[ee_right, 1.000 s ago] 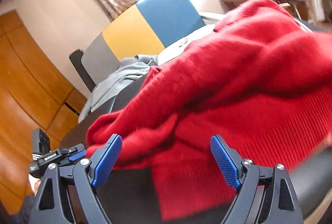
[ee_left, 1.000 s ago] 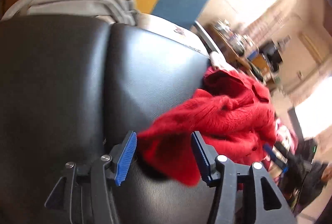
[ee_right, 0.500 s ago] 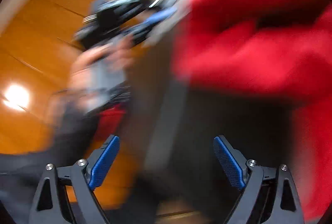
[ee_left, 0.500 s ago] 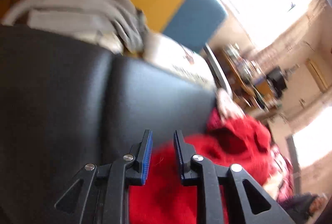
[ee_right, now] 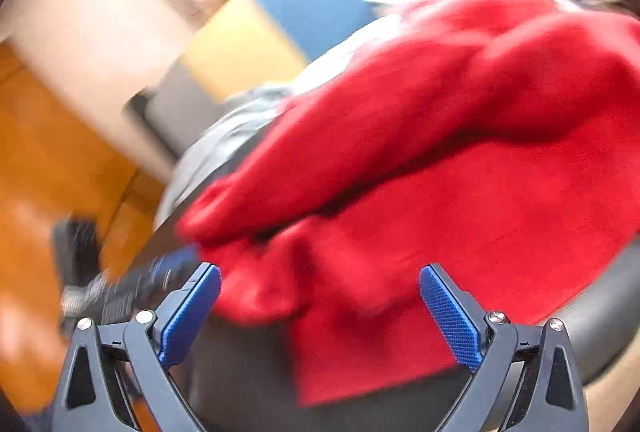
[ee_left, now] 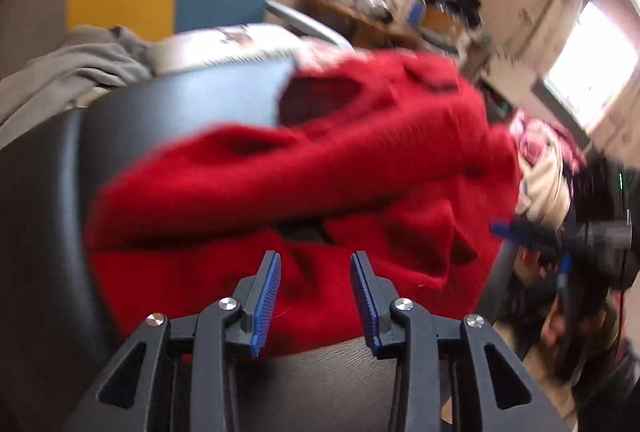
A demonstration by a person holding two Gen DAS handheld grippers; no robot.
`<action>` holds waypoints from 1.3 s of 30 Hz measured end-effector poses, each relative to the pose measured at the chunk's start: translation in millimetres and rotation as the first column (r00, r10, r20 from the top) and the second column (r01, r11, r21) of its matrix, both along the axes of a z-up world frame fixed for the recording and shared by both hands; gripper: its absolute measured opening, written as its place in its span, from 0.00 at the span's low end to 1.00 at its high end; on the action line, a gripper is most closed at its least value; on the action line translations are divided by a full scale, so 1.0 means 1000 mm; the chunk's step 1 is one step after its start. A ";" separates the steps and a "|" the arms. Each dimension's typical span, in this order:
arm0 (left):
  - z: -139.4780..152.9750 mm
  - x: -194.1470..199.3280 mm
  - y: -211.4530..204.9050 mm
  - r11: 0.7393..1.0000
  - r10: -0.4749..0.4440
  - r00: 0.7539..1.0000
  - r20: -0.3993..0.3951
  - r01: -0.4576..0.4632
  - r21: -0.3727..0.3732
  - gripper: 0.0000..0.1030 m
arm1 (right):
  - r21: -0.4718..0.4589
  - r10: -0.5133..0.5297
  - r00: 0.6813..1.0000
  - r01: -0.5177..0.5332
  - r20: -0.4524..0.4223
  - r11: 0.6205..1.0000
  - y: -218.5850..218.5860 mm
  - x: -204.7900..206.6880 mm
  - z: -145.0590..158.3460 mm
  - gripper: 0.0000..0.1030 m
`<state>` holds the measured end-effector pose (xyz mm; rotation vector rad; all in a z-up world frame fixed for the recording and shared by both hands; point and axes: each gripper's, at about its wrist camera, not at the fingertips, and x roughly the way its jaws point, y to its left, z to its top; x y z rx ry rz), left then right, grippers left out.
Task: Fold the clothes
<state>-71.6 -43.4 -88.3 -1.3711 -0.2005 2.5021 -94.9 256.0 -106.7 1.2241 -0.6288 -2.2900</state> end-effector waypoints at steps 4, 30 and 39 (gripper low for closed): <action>-0.033 -0.012 0.010 0.994 0.027 0.998 0.049 -0.022 -0.107 0.38 | -0.001 0.022 0.994 -0.022 0.107 1.000 -0.007 -0.006 -0.035 1.00; 0.048 0.211 -0.258 0.758 0.634 0.773 -0.009 -0.624 -0.191 0.36 | -0.220 0.712 0.685 -0.679 0.151 0.700 -0.242 0.130 -0.055 1.00; 0.056 0.102 -0.164 0.912 0.283 0.949 -0.139 -0.311 -0.267 0.46 | -0.241 0.478 0.878 -0.456 0.038 0.857 -0.172 0.081 -0.020 1.00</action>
